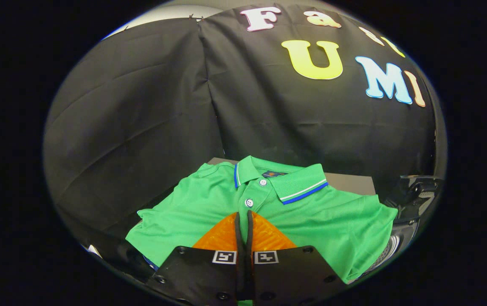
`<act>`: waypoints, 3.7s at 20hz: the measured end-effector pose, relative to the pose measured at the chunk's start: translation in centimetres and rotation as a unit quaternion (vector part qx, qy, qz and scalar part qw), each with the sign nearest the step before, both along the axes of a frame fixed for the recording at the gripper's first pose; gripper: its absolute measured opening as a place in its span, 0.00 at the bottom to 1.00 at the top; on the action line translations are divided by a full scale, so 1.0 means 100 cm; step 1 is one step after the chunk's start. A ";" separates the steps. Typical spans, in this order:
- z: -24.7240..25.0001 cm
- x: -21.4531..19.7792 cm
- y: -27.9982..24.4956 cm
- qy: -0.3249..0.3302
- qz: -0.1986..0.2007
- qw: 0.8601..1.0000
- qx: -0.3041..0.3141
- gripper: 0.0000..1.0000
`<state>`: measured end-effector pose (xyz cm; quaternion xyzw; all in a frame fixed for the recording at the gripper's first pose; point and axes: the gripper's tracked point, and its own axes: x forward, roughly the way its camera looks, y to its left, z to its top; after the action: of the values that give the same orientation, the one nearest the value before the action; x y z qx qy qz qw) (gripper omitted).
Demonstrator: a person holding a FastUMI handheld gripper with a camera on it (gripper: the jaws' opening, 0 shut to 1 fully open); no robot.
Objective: Put the clothes into the washing machine and then close the washing machine lid.
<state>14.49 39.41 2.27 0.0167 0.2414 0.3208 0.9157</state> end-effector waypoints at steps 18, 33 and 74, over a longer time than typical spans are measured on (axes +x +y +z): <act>0.112 -0.008 -0.049 -0.075 0.001 0.990 0.123 0.01; 0.134 0.007 -0.167 -0.107 -0.052 0.985 0.126 0.01; 0.021 0.056 -0.427 -0.064 -0.182 0.977 0.092 0.01</act>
<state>20.09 -3.26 4.33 0.1236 0.1444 0.1697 0.9670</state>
